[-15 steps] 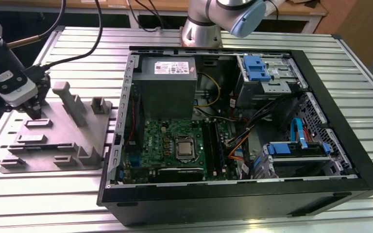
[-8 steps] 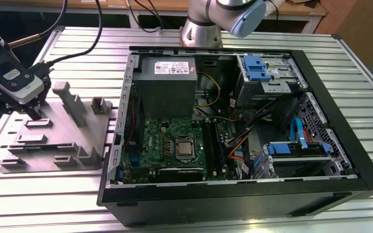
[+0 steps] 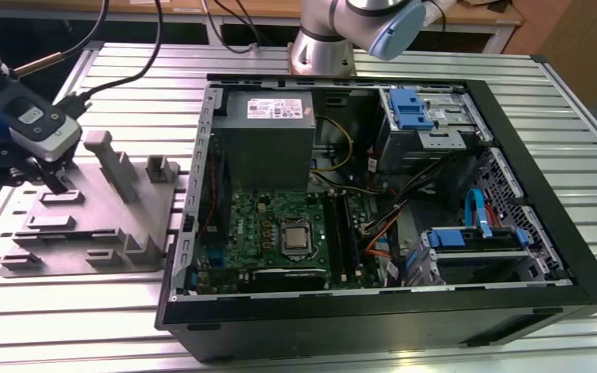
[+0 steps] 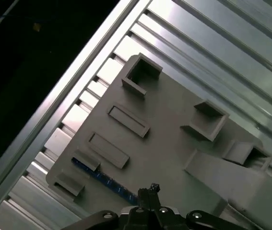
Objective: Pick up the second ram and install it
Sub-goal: 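Pick up the second ram and move it above second insertion slot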
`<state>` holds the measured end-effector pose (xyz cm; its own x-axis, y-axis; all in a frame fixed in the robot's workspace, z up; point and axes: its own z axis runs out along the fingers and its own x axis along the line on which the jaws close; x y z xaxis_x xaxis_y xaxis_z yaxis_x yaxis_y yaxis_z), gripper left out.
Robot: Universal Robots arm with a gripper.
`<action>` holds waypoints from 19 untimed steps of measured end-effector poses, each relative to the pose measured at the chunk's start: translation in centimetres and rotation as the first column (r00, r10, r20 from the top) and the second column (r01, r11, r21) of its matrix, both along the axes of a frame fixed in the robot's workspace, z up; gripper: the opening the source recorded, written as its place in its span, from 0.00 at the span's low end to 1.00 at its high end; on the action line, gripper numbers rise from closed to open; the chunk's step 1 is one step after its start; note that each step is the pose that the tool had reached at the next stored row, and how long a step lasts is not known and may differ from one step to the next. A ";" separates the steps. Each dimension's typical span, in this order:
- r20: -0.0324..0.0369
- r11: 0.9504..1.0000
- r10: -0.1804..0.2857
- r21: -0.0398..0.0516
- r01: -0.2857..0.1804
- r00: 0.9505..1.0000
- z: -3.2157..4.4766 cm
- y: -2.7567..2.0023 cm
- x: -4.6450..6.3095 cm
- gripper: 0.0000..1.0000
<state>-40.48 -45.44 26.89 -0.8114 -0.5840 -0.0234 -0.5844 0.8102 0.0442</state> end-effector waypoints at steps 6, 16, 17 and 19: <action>0.000 0.994 0.109 0.000 -0.109 0.994 -0.25 0.00 0.0 0.10; 0.000 0.958 0.287 0.000 -0.287 0.958 -0.65 0.00 0.0 0.10; 0.000 0.953 0.305 0.000 -0.305 0.953 -0.68 0.00 0.0 0.10; 0.000 0.941 0.339 0.000 -0.339 0.941 -0.77 0.00 0.0 0.10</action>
<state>-40.48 -45.44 26.12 -0.5657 -0.8243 -0.0234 -0.8243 0.5644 0.0442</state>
